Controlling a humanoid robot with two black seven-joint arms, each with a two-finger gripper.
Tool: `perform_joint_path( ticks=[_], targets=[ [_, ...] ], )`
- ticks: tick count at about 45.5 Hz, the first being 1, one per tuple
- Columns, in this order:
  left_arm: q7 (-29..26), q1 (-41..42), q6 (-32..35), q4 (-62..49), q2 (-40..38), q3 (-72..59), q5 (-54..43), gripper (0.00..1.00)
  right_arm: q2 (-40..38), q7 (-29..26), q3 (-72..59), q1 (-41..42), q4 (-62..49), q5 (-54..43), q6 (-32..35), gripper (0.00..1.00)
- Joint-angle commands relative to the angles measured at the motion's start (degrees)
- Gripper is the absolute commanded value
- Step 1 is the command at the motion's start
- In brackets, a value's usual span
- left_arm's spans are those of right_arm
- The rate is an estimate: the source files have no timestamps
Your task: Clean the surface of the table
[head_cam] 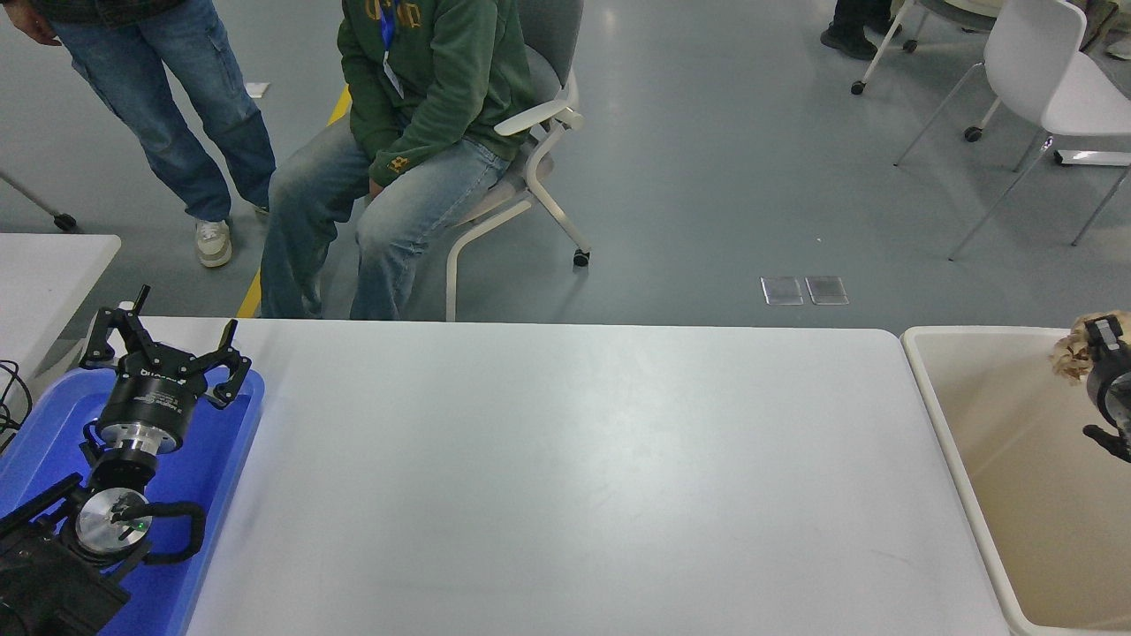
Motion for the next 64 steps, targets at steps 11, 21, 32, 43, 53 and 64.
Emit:
perform_joint_path(
  ticks=[11, 21, 32, 43, 53, 64],
  targets=[
    [0.0, 0.0, 0.0, 0.0, 0.0, 0.0, 0.0, 1.00, 0.3, 0.0, 0.2, 0.0, 0.1, 0.2, -0.1, 1.00],
    [0.0, 0.0, 0.0, 0.0, 0.0, 0.0, 0.0, 1.00, 0.3, 0.0, 0.3, 0.3, 0.7, 0.2, 0.1, 1.00],
    [0.0, 0.0, 0.0, 0.0, 0.0, 0.0, 0.0, 1.00, 0.2, 0.0, 0.3, 0.5, 2.1, 0.3, 0.2, 1.00],
    [0.0, 0.0, 0.0, 0.0, 0.0, 0.0, 0.0, 1.00, -0.1, 0.0, 0.4, 0.2, 7.0, 4.6, 0.3, 1.00],
    [0.0, 0.0, 0.0, 0.0, 0.0, 0.0, 0.0, 1.00, -1.2, 0.0, 1.5, 0.5, 11.4, 8.7, 0.0, 1.00],
    [0.0, 0.0, 0.0, 0.0, 0.0, 0.0, 0.0, 1.00, -3.3, 0.0, 10.6, 0.8, 22.3, 8.7, 0.1, 1.00]
  ],
)
